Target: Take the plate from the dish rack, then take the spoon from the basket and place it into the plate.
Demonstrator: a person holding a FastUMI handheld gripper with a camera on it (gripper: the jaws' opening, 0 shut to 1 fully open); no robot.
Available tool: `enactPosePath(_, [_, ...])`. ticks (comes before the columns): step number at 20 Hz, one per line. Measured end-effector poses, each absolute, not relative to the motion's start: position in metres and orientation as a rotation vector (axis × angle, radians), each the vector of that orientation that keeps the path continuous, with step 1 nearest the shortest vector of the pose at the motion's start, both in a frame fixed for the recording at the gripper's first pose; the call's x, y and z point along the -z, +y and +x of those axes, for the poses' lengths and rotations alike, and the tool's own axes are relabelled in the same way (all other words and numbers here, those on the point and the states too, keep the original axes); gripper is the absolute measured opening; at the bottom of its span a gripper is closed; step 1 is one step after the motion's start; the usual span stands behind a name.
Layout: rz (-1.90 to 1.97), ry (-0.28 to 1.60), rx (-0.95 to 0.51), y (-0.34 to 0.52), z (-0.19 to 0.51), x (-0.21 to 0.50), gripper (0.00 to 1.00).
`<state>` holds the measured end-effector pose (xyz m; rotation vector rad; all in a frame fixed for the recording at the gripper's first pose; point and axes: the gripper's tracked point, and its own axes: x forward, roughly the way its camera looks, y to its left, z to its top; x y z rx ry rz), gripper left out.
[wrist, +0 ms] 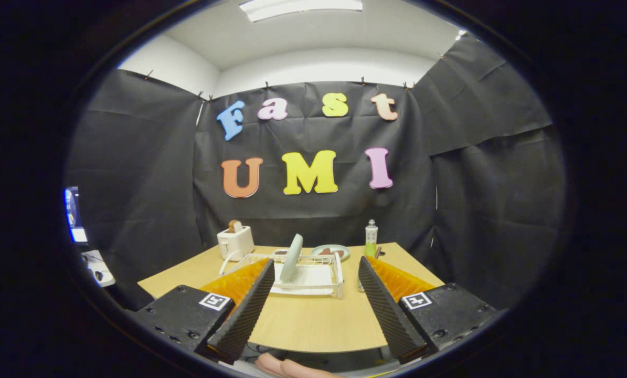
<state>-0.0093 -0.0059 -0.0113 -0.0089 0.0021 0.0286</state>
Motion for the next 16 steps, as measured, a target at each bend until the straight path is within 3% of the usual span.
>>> enactPosePath(8, [-0.037, 0.026, -0.085, 0.014, 0.013, 0.017, 1.0])
enactPosePath(16, [-0.145, 0.096, -0.063, 0.029, 0.103, -0.025, 1.0])
